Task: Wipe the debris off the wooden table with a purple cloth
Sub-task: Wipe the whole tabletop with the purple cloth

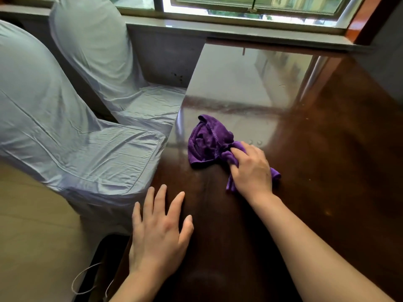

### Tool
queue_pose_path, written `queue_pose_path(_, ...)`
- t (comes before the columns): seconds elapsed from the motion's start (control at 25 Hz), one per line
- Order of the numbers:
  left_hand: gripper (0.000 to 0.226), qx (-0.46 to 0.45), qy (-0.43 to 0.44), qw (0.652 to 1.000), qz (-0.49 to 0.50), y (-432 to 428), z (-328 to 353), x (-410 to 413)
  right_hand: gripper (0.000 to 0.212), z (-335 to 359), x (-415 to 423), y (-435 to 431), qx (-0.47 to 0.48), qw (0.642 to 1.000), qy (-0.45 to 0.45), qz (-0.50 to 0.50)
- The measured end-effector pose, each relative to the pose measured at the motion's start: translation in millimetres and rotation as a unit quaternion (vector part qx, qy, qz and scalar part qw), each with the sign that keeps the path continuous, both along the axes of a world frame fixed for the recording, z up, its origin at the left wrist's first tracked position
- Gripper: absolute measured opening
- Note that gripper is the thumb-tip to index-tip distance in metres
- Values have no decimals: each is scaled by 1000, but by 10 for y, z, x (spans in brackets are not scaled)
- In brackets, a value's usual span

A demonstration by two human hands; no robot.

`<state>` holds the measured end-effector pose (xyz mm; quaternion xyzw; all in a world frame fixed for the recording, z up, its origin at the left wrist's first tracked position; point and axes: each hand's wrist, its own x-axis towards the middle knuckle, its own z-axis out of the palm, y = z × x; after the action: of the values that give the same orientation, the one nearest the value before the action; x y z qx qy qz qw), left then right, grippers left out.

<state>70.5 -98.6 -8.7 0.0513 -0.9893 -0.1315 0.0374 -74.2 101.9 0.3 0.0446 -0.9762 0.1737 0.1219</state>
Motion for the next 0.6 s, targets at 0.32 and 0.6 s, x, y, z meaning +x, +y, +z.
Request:
queue_pose_path(0.32, 57, 75, 58, 996, 4, -25, -8, -3, 42, -68, 1025, -486, -4, 984, -15, 177)
queue_pose_path(0.6, 62, 156, 105, 981, 54, -33, 28, 17, 29, 18, 418, -1207, -2, 976, -19, 215)
